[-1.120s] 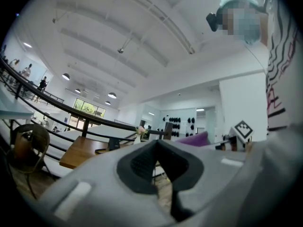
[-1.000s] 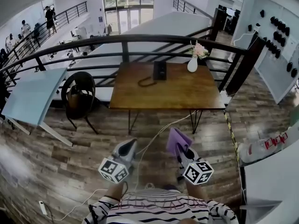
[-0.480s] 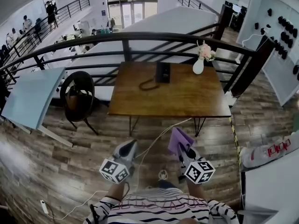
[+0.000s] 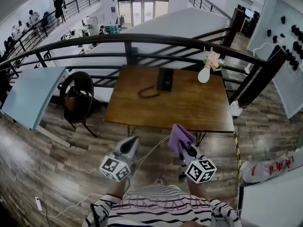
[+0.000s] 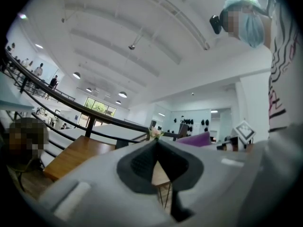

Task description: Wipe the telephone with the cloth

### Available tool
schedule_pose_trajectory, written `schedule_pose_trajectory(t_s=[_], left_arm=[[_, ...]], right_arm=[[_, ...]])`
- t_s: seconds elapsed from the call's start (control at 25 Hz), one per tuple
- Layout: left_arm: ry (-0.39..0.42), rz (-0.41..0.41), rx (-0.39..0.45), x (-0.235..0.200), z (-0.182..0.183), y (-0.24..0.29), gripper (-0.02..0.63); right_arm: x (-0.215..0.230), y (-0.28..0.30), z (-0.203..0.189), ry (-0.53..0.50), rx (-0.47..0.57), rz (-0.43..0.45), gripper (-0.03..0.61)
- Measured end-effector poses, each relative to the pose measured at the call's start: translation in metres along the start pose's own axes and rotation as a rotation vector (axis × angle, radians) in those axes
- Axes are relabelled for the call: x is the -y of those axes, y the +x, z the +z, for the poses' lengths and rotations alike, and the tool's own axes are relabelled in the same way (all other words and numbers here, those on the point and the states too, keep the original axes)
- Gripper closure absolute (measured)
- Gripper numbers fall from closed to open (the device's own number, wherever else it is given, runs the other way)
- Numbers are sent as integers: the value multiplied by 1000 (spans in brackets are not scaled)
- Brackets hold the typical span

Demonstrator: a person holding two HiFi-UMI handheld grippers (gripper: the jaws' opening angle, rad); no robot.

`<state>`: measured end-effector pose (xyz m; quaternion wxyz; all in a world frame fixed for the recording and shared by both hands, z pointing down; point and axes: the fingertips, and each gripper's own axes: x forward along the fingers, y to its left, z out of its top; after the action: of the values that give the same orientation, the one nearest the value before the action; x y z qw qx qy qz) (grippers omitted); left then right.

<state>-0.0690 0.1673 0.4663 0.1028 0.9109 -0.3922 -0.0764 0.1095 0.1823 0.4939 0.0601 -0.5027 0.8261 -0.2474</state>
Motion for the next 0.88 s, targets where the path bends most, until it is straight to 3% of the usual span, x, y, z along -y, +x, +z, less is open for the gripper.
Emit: schedule_pose_trajectory(t_s=[0.52, 0.88], left_arm=[[-3, 101, -7, -23, -18, 60, 611], [-52, 54, -37, -86, -17, 113, 611]], right_arm=[[61, 52, 18, 14, -55, 86, 543], [81, 119, 32, 46, -59, 34, 543]])
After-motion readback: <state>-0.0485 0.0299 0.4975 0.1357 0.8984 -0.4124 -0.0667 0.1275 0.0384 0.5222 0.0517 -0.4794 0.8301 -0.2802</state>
